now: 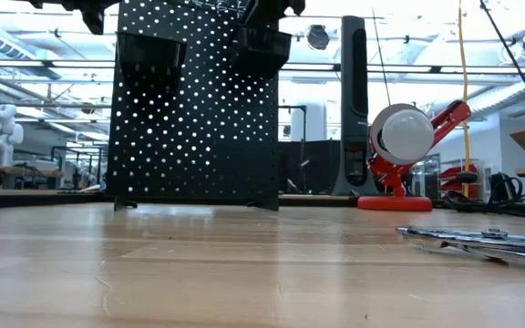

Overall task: Hang tools onto peg board
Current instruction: Remove the black allen wrench set from the top black basket on the pegboard to the table

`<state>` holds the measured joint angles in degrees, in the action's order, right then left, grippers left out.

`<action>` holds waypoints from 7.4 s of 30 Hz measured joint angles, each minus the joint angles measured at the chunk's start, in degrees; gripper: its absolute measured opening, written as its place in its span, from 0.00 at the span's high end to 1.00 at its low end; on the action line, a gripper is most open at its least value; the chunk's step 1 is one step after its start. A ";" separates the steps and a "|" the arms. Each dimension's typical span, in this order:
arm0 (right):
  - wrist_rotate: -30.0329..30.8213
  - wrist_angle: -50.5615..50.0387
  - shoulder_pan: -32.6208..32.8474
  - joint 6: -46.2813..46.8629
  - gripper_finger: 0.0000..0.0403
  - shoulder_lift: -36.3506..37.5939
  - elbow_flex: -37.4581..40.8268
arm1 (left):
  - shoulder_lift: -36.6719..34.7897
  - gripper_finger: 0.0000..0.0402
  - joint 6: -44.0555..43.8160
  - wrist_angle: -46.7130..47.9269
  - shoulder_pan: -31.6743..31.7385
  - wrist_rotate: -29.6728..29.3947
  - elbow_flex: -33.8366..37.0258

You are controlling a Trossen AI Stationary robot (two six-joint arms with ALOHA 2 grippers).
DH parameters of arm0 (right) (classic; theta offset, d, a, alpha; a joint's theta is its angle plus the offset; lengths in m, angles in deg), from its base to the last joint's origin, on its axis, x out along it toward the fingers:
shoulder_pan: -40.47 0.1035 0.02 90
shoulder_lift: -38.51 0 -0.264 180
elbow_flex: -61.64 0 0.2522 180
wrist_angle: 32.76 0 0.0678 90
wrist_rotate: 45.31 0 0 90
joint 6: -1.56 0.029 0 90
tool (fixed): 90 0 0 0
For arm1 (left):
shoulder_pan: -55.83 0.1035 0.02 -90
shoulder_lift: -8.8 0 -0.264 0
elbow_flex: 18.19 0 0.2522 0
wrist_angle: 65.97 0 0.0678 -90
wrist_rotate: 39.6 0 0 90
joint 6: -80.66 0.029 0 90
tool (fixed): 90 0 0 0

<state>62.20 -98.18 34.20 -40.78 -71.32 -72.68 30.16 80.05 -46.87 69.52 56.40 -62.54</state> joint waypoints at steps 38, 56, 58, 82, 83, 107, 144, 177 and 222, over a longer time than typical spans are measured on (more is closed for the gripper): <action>2.19 1.98 1.14 2.66 1.00 -0.26 0.12 | 0.00 0.97 -0.02 0.16 0.00 0.02 0.00; 5.05 1.13 1.75 2.91 0.94 1.40 0.11 | 0.00 0.97 -0.04 0.14 0.01 0.02 0.00; 4.76 1.16 1.35 3.32 0.88 1.40 0.11 | 0.00 0.97 -0.04 0.14 0.01 0.02 0.00; -1.48 5.67 -0.13 -1.84 0.78 -2.83 -0.02 | 0.02 0.97 -0.04 0.14 0.00 0.02 0.00; -1.44 5.76 -0.15 -1.83 0.80 -2.97 -0.02 | 0.00 0.97 -0.04 0.14 0.02 0.02 0.00; 4.12 6.21 1.97 -3.72 1.00 -0.53 0.09 | 0.00 0.97 0.94 0.22 0.02 0.02 0.00; -2.51 9.74 -0.15 -3.12 0.72 -3.60 -0.02 | 0.00 0.97 0.84 -0.04 0.00 0.02 0.00; 11.24 12.97 6.69 -2.29 1.00 1.44 0.09 | 0.00 0.97 0.85 -0.18 0.00 0.18 0.00; 16.82 -2.92 22.42 13.57 0.98 18.76 0.07 | 31.16 0.97 -6.54 55.09 -8.48 -15.50 -39.67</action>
<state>79.02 -101.10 56.62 -27.22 -52.56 -72.61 61.33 73.51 8.22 61.04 40.90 -102.21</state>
